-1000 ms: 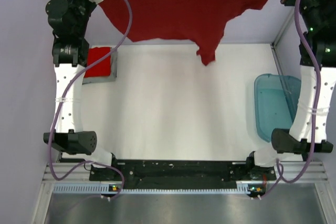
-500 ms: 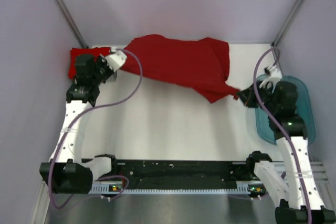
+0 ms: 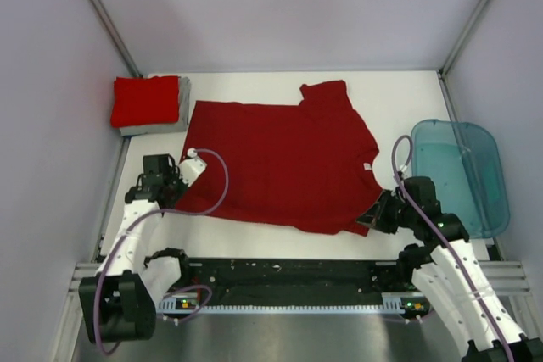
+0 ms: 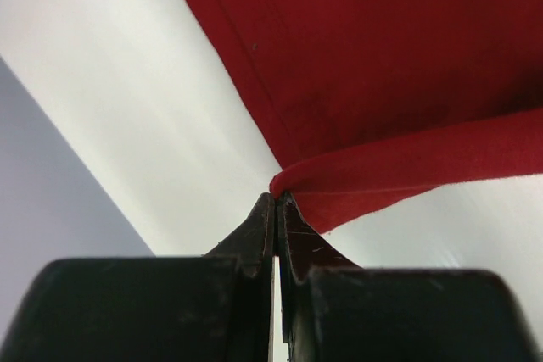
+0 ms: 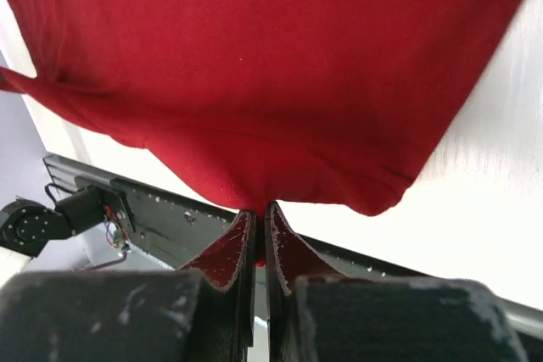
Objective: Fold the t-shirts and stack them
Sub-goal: Flatten out the tshirt, then fold the flattened tshirt in 1/3 of the way
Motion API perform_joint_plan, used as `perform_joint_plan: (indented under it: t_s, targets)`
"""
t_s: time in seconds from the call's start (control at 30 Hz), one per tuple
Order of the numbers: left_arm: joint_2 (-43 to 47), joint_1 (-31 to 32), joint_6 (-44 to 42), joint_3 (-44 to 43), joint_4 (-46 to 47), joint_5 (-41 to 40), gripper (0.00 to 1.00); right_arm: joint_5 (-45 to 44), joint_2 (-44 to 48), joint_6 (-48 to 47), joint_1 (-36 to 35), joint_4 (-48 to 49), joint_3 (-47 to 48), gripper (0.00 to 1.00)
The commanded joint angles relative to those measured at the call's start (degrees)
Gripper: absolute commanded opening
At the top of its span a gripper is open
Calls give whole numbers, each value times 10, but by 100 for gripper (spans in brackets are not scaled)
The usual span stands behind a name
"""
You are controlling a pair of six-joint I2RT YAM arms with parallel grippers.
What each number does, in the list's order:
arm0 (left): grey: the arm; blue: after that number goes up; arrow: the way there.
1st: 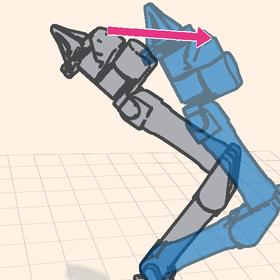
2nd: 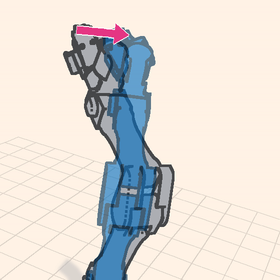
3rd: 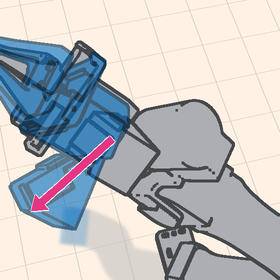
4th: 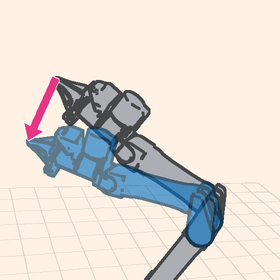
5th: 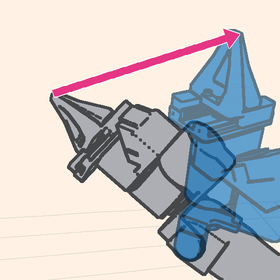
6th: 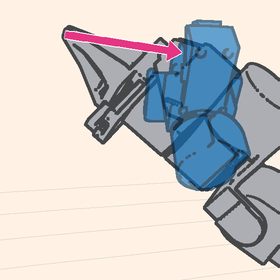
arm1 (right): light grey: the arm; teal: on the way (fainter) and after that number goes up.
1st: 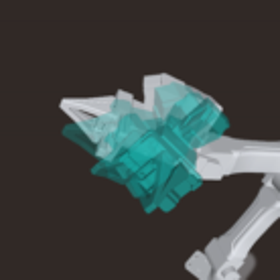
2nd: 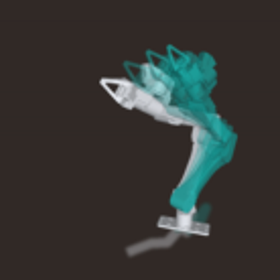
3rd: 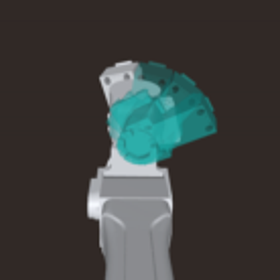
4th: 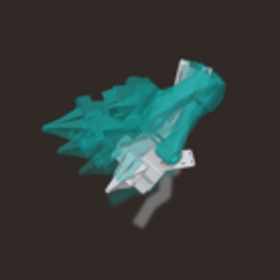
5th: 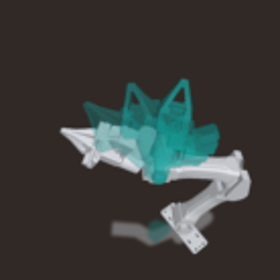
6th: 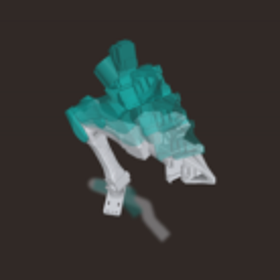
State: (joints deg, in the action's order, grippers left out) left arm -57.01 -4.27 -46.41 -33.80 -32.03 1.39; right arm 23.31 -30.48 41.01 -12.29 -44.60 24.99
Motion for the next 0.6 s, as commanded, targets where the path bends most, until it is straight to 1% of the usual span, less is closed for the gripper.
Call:
perform_joint_plan:
  t_s: [0.0,0.07,0.13,0.27,0.33,0.4,0.43,0.5,0.57]
  targets:
    - [64,-13,22,20,-57,-45,0,-19,2,27,-8,-28,10,0]
    - [77,-13,26,22,-62,-44,0,-47,0,35,-6,-16,19,0]
    - [74,-13,27,17,-44,-21,0,-70,-12,37,-7,33,15,0]
    - [29,-12,26,-6,24,109,0,-85,-91,-5,-6,157,9,0]
    - [-10,-11,60,-32,58,132,0,-90,-151,-36,-6,200,29,0]
    - [-57,-11,91,-69,70,108,0,-118,-204,-65,-7,213,62,0]
    - [-84,-11,105,-86,68,83,0,-133,-230,-82,-6,212,79,0]
    - [-125,-11,111,-103,81,47,0,-151,-274,-108,-7,214,110,0]
    - [-150,-12,113,-108,103,32,0,-163,-310,-128,-6,212,137,0]
